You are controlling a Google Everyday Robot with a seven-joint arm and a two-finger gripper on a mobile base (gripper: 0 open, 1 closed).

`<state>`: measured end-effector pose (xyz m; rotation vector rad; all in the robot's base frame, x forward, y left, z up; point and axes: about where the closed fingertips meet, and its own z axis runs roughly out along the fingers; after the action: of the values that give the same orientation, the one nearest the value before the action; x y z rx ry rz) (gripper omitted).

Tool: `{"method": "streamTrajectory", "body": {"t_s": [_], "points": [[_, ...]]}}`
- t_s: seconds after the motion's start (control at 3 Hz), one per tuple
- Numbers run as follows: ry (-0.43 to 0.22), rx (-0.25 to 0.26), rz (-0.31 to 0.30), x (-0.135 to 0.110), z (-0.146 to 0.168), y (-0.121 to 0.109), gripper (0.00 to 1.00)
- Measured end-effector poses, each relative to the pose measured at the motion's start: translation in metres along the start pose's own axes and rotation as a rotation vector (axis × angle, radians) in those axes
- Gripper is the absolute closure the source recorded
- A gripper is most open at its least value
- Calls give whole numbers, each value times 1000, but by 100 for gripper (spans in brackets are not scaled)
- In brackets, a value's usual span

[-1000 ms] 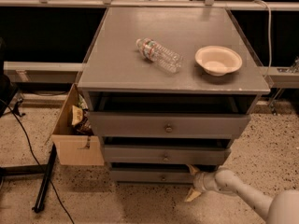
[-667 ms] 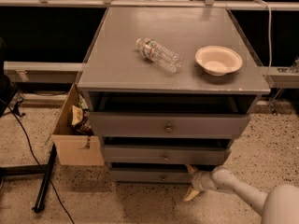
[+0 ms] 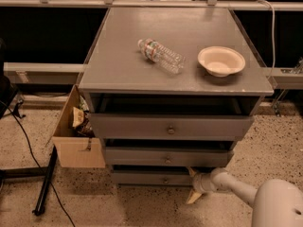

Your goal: Open bottom drawer

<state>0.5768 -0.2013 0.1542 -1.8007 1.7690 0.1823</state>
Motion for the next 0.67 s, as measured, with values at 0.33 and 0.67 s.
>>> {"method": "streamTrajectory", "body": {"t_s": [0.33,0.67], "points": [[12,-12,3,5,6,2,0],[6,-61,36,5,8,5,0]]}}
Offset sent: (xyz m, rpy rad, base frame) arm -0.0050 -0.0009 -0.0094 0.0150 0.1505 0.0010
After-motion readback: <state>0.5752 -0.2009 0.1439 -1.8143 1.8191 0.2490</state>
